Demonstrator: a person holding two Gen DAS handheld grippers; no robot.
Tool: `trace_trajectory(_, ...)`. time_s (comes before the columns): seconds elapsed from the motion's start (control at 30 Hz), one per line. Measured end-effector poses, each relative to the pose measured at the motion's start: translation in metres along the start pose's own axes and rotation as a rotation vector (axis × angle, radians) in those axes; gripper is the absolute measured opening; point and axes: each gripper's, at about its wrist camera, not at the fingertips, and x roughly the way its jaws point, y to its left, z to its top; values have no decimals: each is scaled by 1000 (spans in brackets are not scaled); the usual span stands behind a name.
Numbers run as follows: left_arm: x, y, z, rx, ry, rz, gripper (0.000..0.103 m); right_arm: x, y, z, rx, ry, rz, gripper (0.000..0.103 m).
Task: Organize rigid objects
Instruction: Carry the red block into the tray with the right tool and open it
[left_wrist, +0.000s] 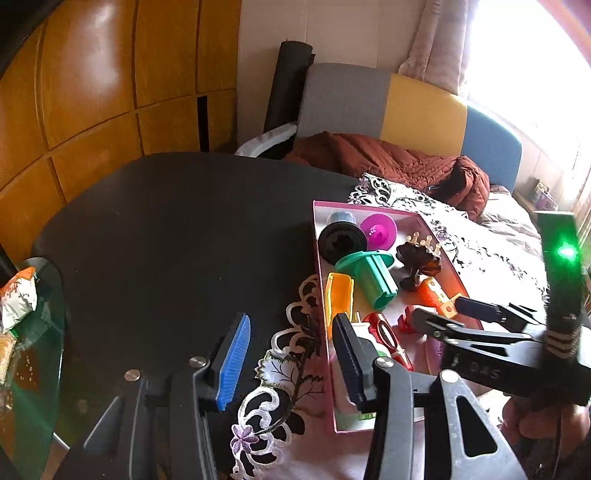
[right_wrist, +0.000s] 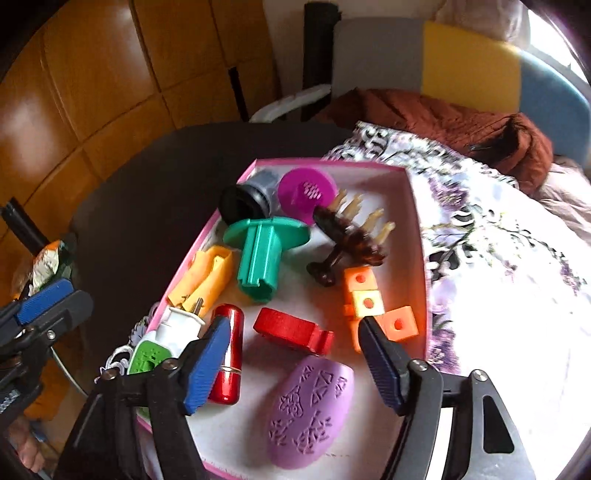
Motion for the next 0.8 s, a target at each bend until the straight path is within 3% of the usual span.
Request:
trace_trajectory(0.17, -8, -4, -1, 0, -24, 27, 51, -23, -2, -9, 33, -72, -62, 79)
trace_trajectory(0.23, -11, -5, -1, 3, -33, 44, 60, -31, -2, -13, 43, -96, -85, 79)
trace_trajectory(0.5, -26, -16, -5, 21, -67, 93, 61, -59, 6, -29, 51, -188, -170, 84)
trace_trajectory(0.8, -33, -24, -16, 5, -59, 62, 61, -73, 5, -41, 80, -219, -199, 84)
